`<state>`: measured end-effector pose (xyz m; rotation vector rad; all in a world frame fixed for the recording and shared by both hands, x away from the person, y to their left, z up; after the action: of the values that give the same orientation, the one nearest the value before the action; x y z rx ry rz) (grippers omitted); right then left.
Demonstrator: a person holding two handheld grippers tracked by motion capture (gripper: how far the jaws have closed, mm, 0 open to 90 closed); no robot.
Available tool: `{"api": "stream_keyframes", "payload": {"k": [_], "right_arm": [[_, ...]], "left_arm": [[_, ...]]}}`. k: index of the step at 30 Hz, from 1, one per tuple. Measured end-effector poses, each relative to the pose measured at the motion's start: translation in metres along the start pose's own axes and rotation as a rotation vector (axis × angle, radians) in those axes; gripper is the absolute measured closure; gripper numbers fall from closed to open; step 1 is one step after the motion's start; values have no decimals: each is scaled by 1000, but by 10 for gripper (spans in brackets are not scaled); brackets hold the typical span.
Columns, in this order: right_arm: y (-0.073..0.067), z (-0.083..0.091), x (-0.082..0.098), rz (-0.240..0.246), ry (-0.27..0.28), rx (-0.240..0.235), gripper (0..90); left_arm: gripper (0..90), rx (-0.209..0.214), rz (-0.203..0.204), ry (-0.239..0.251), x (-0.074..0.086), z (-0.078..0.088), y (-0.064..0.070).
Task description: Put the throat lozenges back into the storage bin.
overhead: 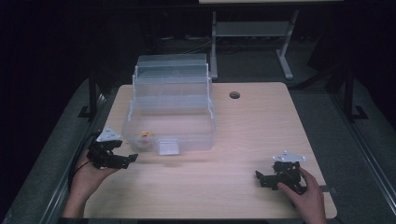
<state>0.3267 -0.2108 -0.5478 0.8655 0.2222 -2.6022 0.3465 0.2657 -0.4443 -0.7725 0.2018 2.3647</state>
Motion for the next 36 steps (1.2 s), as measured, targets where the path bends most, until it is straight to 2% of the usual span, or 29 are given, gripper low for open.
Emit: {"api": "stream_keyframes", "payload": {"k": [13,24,30,36], "right_arm": [[0,0,0,-1,0,0,0],[0,0,0,-1,0,1,0],[0,0,0,-2,-1,1,0],[0,0,0,-1,-1,0,0]], "left_arm": [[180,6,-8,56,18,-12,18],[176,7,-23,64,35,-26,30],[168,27,-16,34,47,-38,35],[130,27,-26,-43,63,-54,38]]}}
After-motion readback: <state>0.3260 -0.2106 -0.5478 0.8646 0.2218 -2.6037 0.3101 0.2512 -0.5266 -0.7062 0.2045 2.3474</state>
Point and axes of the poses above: each handheld gripper's, and its own axes: z roughly backward along the jaws, x roughly out of its underside, y roughly to its right, the point moved 9 cm from there along -z, roughly forward along the jaws, and after that the axes turned 7 degrees about -y, right-handed, at the moved point
